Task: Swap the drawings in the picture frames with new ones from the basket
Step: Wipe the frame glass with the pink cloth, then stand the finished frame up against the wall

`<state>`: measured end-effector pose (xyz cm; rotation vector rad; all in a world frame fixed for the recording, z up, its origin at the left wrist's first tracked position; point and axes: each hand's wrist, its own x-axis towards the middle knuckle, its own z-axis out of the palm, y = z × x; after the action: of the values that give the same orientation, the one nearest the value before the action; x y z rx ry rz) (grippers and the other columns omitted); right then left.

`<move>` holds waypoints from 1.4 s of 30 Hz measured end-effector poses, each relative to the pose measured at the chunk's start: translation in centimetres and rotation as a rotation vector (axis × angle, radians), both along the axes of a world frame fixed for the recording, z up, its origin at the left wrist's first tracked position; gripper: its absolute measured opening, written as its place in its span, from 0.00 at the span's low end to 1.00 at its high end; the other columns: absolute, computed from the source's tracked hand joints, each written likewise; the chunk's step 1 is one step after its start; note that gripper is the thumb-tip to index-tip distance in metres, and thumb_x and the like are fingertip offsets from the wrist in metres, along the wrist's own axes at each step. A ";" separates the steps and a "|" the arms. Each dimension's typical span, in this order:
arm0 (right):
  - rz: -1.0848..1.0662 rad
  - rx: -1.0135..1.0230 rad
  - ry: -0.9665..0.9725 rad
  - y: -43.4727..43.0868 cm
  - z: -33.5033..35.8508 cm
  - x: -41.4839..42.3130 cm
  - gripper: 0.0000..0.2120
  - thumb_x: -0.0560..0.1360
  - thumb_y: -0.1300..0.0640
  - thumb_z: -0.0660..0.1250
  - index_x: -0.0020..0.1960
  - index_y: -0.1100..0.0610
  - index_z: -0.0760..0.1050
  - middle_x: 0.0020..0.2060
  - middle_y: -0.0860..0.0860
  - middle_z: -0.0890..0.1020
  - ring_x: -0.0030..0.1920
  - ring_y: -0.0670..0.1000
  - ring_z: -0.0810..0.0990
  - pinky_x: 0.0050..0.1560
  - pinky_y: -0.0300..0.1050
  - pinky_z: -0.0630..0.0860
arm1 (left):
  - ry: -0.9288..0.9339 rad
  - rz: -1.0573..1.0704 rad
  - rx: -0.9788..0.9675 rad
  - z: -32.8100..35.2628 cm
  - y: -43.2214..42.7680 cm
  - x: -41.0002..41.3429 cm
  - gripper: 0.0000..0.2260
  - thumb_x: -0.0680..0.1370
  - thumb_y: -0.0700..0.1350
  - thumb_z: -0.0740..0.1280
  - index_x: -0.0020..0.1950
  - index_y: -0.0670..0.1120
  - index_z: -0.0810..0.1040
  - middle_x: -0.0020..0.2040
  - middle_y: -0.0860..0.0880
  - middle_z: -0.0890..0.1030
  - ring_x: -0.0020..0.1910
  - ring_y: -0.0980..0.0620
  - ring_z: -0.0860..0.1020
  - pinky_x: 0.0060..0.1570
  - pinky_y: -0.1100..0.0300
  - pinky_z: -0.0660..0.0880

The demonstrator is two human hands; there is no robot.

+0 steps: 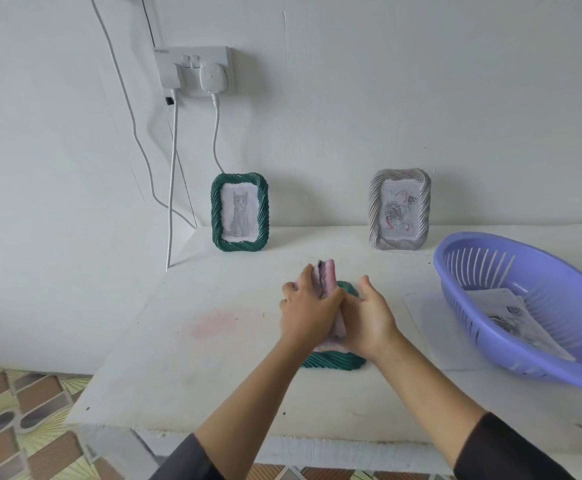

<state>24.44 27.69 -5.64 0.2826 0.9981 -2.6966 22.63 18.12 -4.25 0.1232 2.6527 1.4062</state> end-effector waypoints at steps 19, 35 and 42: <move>-0.123 1.823 0.105 3.4 -5.8 0.6 0.24 0.80 0.53 0.54 0.74 0.59 0.58 0.74 0.53 0.60 0.75 0.50 0.56 0.74 0.43 0.52 | -0.010 0.066 -0.823 -5.7 -12.3 -5.8 0.29 0.78 0.62 0.47 0.77 0.55 0.45 0.78 0.44 0.43 0.77 0.46 0.42 0.71 0.38 0.41; -0.152 1.949 0.005 2.6 -5.2 1.2 0.13 0.76 0.50 0.59 0.42 0.60 0.72 0.50 0.53 0.72 0.56 0.54 0.69 0.52 0.44 0.68 | 0.054 0.057 -0.549 -5.2 -2.7 -1.6 0.18 0.80 0.49 0.54 0.64 0.40 0.70 0.66 0.43 0.67 0.66 0.44 0.64 0.65 0.53 0.62; -0.320 1.351 -0.031 4.2 -3.7 0.9 0.05 0.70 0.64 0.68 0.36 0.64 0.78 0.33 0.55 0.80 0.36 0.57 0.77 0.33 0.41 0.69 | -0.191 0.125 0.147 -3.7 -3.5 -2.9 0.04 0.69 0.38 0.72 0.42 0.38 0.82 0.40 0.40 0.84 0.39 0.43 0.83 0.42 0.50 0.82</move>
<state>25.32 31.93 -9.31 0.7261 2.7576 -1.7249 19.70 14.58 -7.93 -0.1570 2.4393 1.5643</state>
